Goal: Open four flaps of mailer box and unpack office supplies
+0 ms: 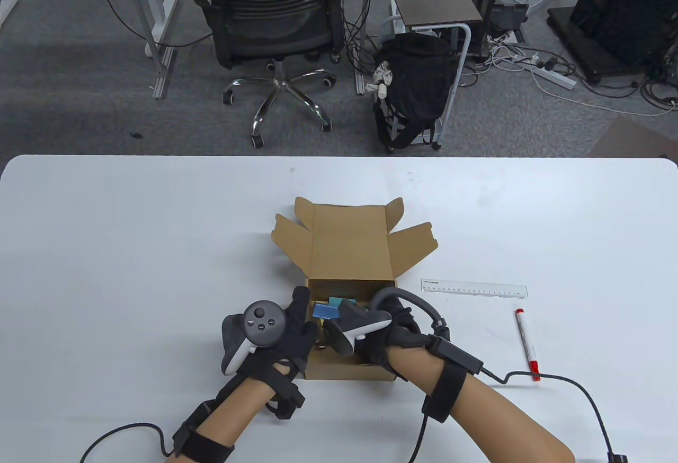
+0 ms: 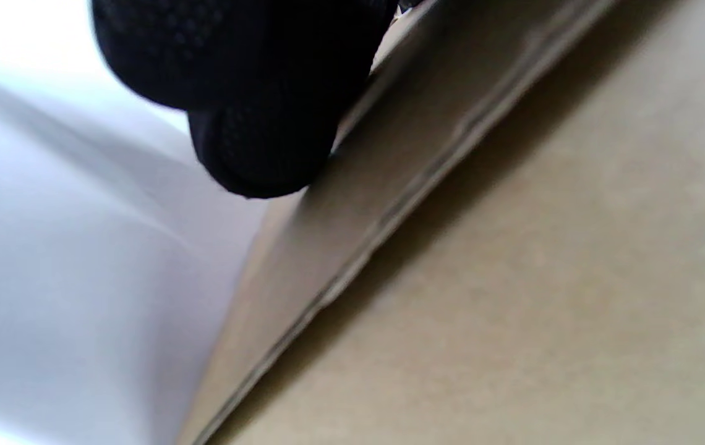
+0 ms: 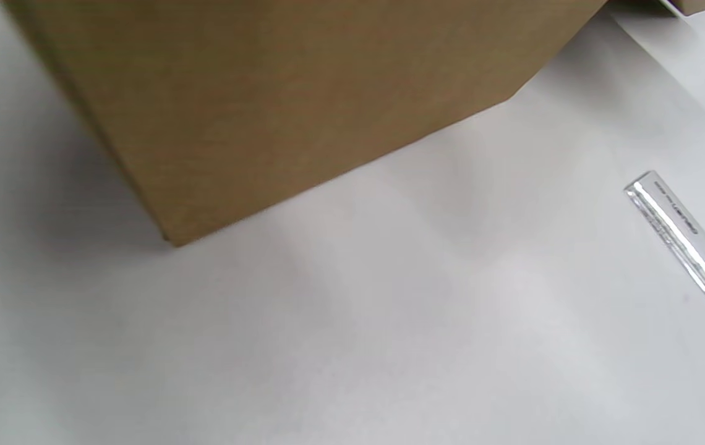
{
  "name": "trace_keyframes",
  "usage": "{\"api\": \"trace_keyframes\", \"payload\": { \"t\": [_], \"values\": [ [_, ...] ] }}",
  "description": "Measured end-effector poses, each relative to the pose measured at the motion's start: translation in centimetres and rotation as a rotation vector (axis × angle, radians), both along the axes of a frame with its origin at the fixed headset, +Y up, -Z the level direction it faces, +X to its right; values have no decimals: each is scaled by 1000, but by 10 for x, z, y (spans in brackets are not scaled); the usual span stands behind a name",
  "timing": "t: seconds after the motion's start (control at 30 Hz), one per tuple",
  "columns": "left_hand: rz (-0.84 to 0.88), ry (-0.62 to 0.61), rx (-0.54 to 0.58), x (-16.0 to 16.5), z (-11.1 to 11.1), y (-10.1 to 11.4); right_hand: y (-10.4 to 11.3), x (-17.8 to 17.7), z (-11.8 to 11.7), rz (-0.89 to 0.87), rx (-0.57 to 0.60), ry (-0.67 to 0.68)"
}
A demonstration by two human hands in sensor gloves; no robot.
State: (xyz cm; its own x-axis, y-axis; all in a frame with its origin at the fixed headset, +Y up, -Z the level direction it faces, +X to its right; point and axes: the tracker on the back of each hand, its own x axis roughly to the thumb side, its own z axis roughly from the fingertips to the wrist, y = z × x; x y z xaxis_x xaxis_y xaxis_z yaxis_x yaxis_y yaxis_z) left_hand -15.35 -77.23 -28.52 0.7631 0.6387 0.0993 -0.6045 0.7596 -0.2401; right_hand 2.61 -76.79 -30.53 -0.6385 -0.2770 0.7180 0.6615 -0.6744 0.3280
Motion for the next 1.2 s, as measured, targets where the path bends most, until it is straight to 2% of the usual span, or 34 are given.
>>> {"api": "trace_keyframes", "payload": {
  "t": [0.27,0.57,0.77,0.8,0.87,0.93,1.07,1.13,1.2],
  "values": [
    [0,-4,-3,0,0,0,9,5,0,-86,55,-12],
    [-5,0,-1,1,1,0,32,13,9,-139,290,-25],
    [-2,4,-7,2,1,0,47,25,18,-200,486,-245],
    [-1,4,-9,2,0,0,47,27,17,-205,486,-262],
    [-3,4,-11,2,0,0,46,32,13,-227,414,-310],
    [-1,3,-14,2,0,0,46,38,10,-317,356,-341],
    [9,3,-19,2,-1,-1,54,57,6,-555,359,-418],
    [13,4,-23,2,-1,-1,64,73,4,-717,329,-499],
    [12,1,-24,2,-1,-1,75,94,5,-909,351,-565]
  ]
}}
